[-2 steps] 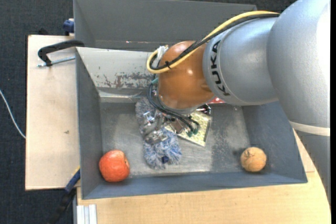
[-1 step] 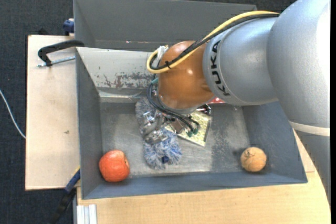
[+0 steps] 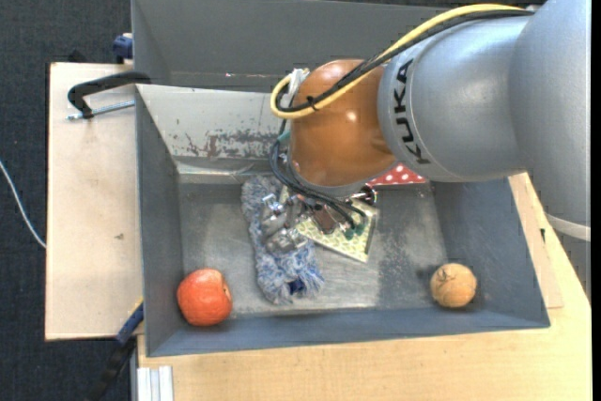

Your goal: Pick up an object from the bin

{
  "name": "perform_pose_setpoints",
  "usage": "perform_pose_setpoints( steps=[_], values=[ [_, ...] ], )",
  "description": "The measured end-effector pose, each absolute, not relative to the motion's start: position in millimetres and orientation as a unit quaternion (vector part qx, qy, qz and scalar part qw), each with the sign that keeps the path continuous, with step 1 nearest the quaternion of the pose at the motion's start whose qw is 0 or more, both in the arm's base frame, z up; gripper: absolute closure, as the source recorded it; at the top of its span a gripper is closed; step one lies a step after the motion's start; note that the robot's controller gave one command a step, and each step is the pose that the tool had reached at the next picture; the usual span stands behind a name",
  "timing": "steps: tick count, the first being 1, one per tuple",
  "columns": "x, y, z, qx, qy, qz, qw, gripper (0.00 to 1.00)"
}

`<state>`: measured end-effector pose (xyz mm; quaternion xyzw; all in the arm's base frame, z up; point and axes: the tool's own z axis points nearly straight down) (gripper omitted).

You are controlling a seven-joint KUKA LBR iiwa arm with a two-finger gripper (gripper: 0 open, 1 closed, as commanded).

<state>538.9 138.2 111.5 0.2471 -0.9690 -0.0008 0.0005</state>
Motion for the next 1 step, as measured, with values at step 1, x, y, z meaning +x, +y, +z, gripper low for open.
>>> perform_pose_setpoints(
  steps=[1],
  values=[
    [521.4, 133.3, 208.5, 0.211, -0.978, -0.001, -0.002, 1.0]
  ],
)
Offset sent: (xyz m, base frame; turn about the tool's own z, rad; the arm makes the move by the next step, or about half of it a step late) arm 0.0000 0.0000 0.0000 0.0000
